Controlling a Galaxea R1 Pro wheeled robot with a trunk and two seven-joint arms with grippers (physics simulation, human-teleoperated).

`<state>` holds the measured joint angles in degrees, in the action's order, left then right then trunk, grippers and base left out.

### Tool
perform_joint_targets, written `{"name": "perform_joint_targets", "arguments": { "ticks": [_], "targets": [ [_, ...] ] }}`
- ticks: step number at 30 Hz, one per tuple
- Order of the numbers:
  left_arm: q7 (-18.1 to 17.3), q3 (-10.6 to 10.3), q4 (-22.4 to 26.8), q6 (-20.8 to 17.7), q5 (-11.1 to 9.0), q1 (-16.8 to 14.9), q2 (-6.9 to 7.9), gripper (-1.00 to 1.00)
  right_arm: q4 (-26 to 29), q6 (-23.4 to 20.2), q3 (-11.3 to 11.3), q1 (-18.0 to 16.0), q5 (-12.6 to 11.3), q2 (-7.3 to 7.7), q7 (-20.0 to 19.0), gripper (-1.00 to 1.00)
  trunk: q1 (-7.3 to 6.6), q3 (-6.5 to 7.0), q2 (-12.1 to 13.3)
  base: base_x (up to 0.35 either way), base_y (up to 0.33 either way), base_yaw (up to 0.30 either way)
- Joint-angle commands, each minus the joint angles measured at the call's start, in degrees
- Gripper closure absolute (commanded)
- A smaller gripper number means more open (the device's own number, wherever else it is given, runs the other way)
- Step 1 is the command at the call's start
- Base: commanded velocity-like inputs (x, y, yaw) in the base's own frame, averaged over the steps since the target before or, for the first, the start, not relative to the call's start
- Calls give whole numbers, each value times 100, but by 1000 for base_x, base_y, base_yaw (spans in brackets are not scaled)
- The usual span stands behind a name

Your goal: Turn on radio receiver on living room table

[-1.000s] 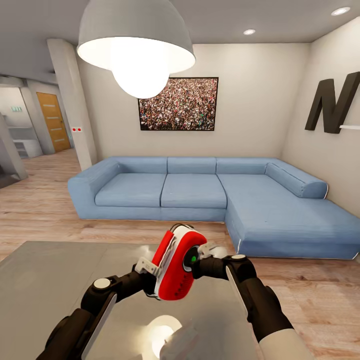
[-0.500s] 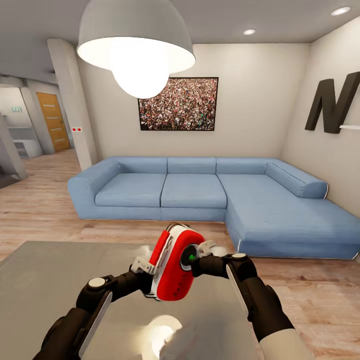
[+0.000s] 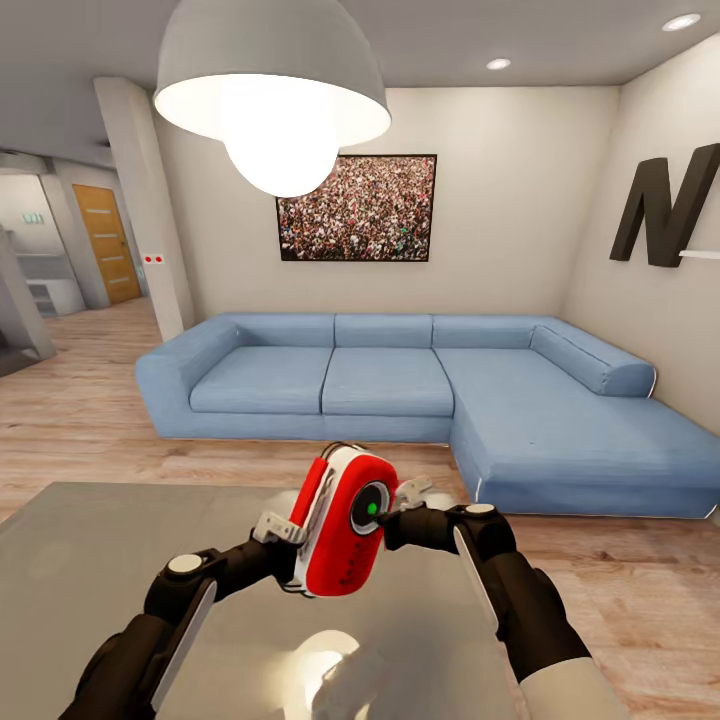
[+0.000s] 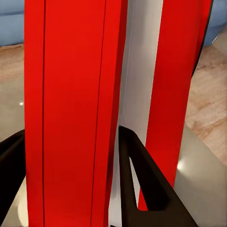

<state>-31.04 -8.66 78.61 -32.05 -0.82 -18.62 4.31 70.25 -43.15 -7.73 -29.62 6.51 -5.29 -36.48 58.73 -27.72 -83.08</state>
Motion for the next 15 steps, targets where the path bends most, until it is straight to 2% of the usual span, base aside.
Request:
{"name": "perform_joint_targets", "arguments": {
  "ticks": [1, 11, 15],
  "targets": [
    [-3, 34, -16, -6, -52, -1, -1, 100, 2, 0, 0, 0, 0, 1, 0, 100, 0, 0, 0, 0, 0, 0],
    [-7, 163, -60, 5, -50, -1, 8, 100, 125, -21, 9, 0, 7, 8, 0, 100, 0, 0, 0, 0, 0, 0],
    [-12, 419, -57, 6, -50, -1, 8, 100, 276, -38, 15, 0, 13, 17, 1, 100, 0, 0, 0, 0, 0, 0]
  ]
}}
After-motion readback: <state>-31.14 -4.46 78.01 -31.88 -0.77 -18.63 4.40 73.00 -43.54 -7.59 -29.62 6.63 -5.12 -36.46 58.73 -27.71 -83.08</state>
